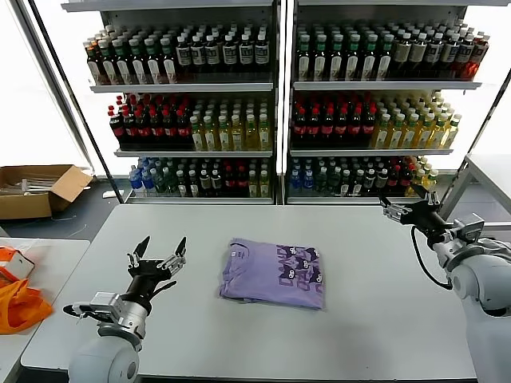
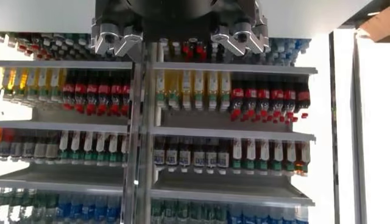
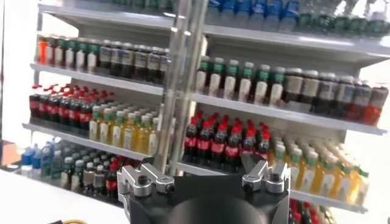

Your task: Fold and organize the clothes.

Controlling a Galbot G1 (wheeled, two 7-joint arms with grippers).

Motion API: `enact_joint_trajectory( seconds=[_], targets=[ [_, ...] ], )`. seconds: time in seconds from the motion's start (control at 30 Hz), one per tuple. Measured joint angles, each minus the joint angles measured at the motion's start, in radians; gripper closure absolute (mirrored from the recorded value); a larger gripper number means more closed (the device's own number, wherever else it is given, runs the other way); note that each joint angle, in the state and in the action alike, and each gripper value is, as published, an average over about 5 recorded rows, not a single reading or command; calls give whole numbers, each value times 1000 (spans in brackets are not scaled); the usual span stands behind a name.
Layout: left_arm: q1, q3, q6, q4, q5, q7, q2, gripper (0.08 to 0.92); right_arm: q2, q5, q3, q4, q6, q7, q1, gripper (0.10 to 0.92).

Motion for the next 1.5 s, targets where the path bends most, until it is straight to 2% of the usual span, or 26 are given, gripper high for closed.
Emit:
enact_joint_trajectory(
  seconds=[0.43, 1.5],
  targets=[
    [43, 7, 9, -30, 12, -17, -14, 177, 46, 21, -16, 60, -50, 166, -43, 203],
    [74, 10, -36, -43, 25, -21, -28, 177, 101, -45, -54, 77, -29, 213, -87, 203]
  ],
)
